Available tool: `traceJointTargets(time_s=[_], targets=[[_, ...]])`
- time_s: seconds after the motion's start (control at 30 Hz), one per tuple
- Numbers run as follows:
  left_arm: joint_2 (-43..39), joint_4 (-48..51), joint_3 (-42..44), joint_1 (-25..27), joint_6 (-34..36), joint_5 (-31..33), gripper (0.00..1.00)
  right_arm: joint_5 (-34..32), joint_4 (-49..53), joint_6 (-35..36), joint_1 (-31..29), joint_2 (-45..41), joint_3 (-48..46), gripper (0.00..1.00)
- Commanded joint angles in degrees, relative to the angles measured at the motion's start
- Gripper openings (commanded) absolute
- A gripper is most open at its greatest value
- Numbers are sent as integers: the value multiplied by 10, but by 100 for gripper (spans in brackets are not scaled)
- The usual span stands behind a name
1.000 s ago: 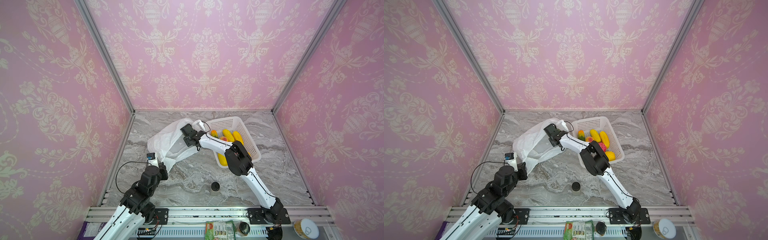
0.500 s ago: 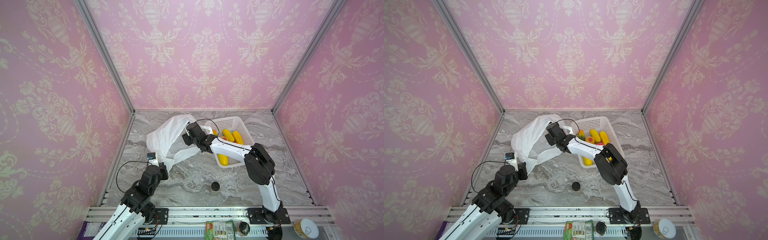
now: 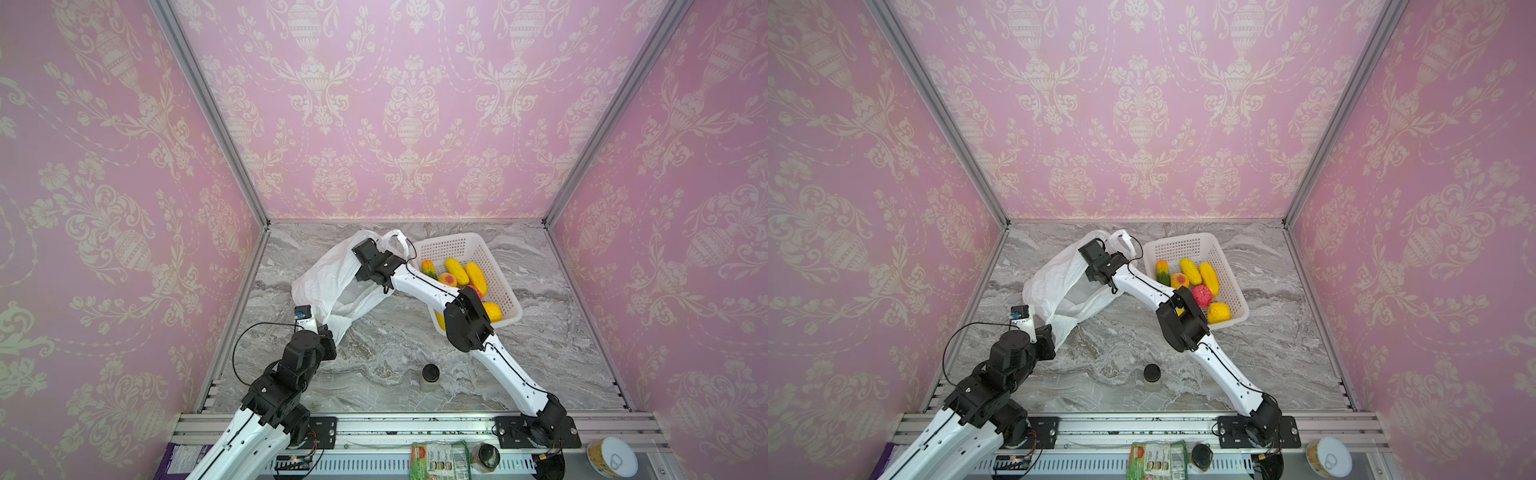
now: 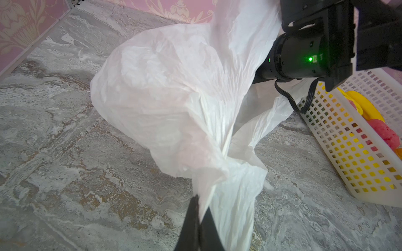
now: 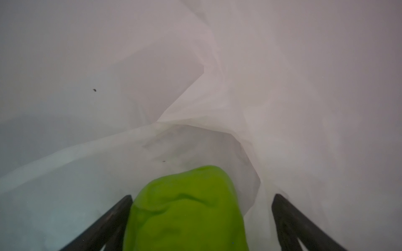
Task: Untie the knot of the plastic bag and take out the fruit
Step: 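Lower the open right gripper onto the green fruit and close it, then lift the green fruit out with the right gripper while the left releases the bag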
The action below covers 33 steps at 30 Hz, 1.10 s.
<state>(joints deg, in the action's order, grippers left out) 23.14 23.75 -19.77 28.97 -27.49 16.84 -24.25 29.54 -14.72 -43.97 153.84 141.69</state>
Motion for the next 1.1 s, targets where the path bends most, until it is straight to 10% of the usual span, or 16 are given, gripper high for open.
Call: traceJointTargets(time_s=[0.0,0.5,1.07], targets=[[-12,5,0,-5,14,-11,0,58,48,-24,15,6,27,100],[-7,4,0,-5,14,-10,0,138,-46,-17,29,-35,-53,59],[-1,5,-8,-5,11,-1,0,277,-254,-12,19,-347,-446,43]])
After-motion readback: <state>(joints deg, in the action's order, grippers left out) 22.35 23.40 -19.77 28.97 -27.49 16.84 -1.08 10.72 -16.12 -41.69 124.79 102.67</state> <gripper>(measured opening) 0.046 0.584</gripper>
